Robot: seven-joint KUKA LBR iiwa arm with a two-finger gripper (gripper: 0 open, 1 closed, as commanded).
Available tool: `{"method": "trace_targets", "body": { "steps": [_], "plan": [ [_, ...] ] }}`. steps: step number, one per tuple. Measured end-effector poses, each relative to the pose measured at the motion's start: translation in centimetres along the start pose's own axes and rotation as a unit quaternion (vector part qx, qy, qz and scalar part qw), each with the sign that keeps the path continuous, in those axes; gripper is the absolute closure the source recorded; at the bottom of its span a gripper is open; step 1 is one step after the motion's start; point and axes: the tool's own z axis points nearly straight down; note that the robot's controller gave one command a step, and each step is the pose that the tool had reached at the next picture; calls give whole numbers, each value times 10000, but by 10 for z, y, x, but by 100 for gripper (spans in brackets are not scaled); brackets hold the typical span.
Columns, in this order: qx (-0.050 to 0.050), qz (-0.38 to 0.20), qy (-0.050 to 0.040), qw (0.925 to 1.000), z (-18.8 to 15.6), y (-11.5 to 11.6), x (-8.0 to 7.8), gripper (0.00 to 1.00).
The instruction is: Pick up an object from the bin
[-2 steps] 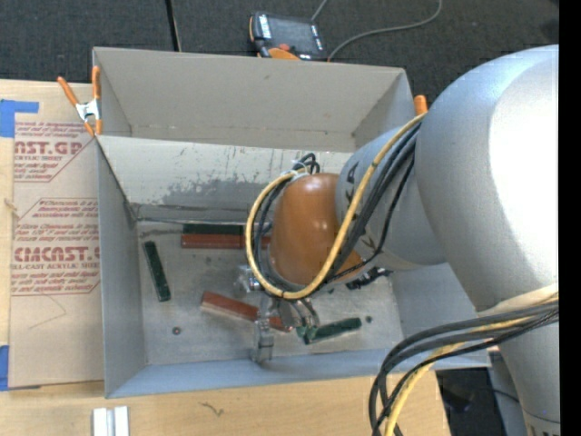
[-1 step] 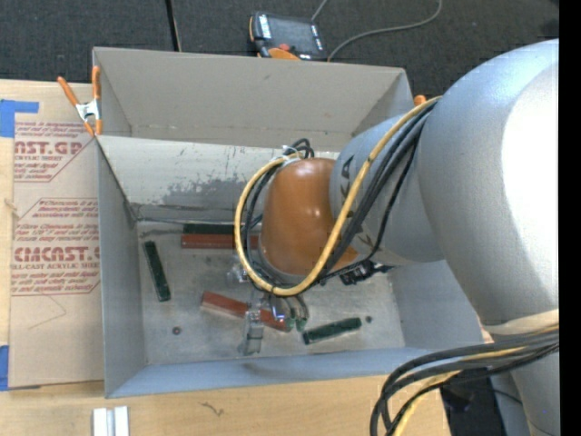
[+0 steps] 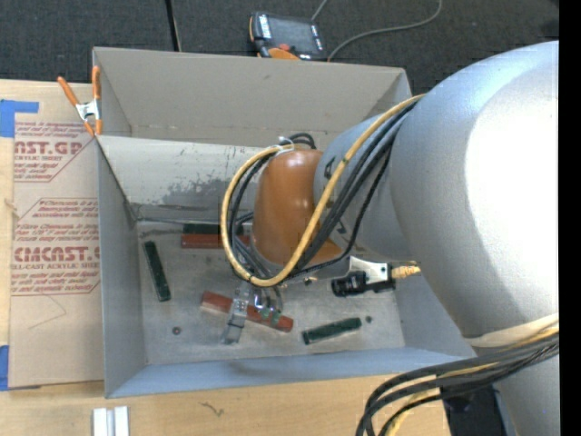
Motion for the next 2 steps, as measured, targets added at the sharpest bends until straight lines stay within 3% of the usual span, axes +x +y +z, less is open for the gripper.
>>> {"method": "trace_targets", "body": {
  "steps": [1, 2],
  "plan": [
    [14, 670, 14, 9978, 31, -20, 1, 0],
    [11, 663, 4, 9978, 31, -20, 1, 0]
  ]
}}
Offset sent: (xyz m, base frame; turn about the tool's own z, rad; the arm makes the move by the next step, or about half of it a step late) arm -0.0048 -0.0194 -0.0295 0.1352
